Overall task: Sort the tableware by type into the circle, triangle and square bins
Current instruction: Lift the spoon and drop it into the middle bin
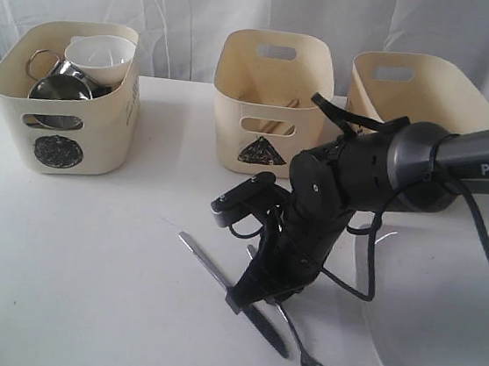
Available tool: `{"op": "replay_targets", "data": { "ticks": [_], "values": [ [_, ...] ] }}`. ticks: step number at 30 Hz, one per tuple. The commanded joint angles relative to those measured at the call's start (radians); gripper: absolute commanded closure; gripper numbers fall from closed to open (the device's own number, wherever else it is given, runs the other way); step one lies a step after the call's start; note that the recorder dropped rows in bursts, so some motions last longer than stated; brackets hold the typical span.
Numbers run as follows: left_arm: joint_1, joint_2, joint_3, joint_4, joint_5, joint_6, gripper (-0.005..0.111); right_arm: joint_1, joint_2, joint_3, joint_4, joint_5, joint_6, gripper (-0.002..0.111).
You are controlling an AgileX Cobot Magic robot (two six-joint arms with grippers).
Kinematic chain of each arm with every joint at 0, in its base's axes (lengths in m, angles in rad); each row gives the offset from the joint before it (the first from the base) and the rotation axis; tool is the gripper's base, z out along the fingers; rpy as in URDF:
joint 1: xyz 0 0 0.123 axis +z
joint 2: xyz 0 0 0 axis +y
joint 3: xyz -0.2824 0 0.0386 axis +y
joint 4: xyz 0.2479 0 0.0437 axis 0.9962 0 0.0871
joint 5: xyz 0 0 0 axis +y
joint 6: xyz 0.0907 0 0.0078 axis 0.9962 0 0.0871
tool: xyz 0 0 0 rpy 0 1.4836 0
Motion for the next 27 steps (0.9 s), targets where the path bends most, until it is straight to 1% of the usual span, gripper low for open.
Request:
{"op": "replay_targets", "data": {
  "ticks": [1,3,7,14,20,23,27],
  "values": [
    [0.003,-0.004,0.003,-0.01,0.001,-0.006,0.107,-0.003,0.019,0.011,-0.038,0.041,0.008,0.083],
    [0.003,-0.004,0.003,-0.01,0.001,-0.006,0.107,-0.003,0.019,0.011,-0.038,0.042,0.008,0.088],
    [0.003,-0.004,0.003,-0.01,0.001,-0.006,0.107,-0.003,0.019,0.011,-0.005,0.015,0.013,0.108],
    [0.003,-0.004,0.003,-0.01,0.001,-0.006,0.107,-0.003,-0.041,0.011,0.083,-0.058,0.059,0.108],
    [0.003,-0.004,0.003,-0.01,0.001,-0.006,0.107,-0.007,-0.194,0.011,0.271,-0.193,0.099,0.108],
    [0.003,-0.004,0.003,-0.01,0.001,-0.006,0.107,-0.042,-0.269,0.011,0.369,-0.294,0.118,0.108],
    [0.003,-0.004,0.003,-0.01,0.001,-0.006,0.107,-0.119,-0.33,0.011,0.426,-0.436,0.118,0.108]
  ]
}}
